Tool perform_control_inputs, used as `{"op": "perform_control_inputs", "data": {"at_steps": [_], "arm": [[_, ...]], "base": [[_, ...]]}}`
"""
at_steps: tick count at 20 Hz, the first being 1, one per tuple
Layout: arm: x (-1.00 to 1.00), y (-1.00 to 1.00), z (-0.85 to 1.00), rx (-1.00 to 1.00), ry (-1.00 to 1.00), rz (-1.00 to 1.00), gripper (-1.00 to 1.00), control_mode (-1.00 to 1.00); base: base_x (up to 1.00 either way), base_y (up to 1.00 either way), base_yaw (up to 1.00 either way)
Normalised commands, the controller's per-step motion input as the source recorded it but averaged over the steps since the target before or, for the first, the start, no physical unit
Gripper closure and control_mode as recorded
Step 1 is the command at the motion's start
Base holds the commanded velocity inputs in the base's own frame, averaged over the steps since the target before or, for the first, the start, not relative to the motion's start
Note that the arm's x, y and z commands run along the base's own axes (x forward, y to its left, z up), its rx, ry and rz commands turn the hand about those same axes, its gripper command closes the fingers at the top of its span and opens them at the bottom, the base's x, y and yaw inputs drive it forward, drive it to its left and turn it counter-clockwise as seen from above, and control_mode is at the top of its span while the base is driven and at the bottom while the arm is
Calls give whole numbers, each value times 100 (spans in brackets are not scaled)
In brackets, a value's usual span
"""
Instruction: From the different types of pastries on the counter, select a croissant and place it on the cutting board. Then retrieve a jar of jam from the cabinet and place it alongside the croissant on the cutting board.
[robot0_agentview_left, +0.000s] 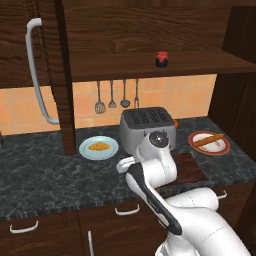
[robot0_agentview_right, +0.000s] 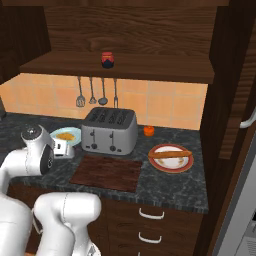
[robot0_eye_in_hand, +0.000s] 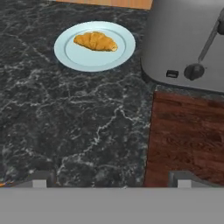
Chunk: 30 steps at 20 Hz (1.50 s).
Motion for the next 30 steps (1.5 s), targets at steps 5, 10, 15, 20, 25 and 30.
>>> {"op": "perform_control_inputs", "data": {"at_steps": [5,10,15,20,25,30], "arm": [[44,75,40,-7,-1,0,-100,-100],[65,49,80,-10,0,0,-100,-100],[26,2,3,-1,9,11,-100,-100],[40,0,0,0,5,42,-100,-100],[6,0,0,-1,1,14,-100,-100],[25,0,0,-5,0,28,-100,-100]], "base": [[0,0,0],[0,0,0],[0,0,0],[0,0,0],[0,0,0],[0,0,0]]}}
